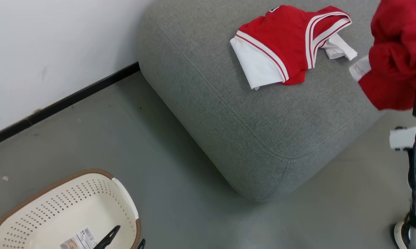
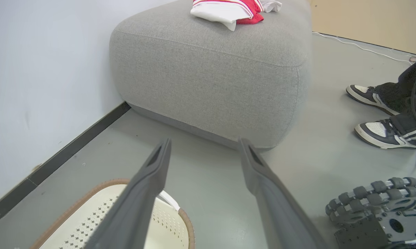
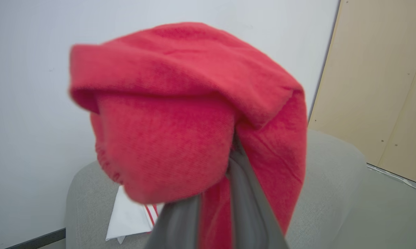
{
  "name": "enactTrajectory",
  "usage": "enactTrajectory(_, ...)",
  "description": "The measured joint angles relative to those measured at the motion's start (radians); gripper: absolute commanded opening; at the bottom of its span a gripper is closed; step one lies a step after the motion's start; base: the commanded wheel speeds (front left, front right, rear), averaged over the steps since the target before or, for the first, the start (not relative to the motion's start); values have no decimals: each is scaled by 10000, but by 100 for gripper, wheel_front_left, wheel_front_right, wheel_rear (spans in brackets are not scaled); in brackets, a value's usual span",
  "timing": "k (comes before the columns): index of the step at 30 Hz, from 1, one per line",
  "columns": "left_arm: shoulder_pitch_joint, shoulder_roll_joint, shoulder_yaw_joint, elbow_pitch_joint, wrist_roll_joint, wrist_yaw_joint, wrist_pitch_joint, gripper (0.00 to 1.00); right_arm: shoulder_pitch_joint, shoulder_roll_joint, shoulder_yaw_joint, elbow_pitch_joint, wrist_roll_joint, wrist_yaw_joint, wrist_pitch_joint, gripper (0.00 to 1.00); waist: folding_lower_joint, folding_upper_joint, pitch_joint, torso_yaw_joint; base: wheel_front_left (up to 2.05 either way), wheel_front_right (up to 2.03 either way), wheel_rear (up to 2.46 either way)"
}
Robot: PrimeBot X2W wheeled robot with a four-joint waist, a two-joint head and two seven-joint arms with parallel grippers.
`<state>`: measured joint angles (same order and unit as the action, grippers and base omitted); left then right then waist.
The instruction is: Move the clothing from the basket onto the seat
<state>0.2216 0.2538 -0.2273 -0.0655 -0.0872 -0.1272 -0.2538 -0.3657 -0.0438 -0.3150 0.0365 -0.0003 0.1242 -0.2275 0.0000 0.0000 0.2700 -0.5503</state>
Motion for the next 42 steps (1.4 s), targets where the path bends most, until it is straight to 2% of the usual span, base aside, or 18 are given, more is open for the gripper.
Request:
enactTrajectory(8,376,341,238,-545,0,0,0,100,-1704,13,140,842,113,0,428,0,0,0,625,83,0,0,0)
enactTrajectory(11,522,324,602,-771,-130,4,0,100,-2355,25,272,1383,441,0,725,0,0,0,874,143,0,0,0)
enactTrajectory(16,784,441,934,-1127,-268,10,0,100,-3439,38,370,2031,293,2,1014,0,0,0,1297,272,0,0,0)
enactTrajectory(21,824,686,1256,-1546,-261,8,0,100,-4387,21,-368,2665,228,0,1262,0,0,0,1736,415,0,0,0)
enactTrajectory(36,941,1181,1893,-2242,-349,2,0,100,-5770,81,-2725,4178,-477,-2,1764,0,0,0,2966,849,0,0,0)
enactTrajectory(42,932,1338,2061,-2410,-512,0,0,100,-6152,94,-4192,4859,102,-6,1939,0,0,0,3388,995,0,0,0)
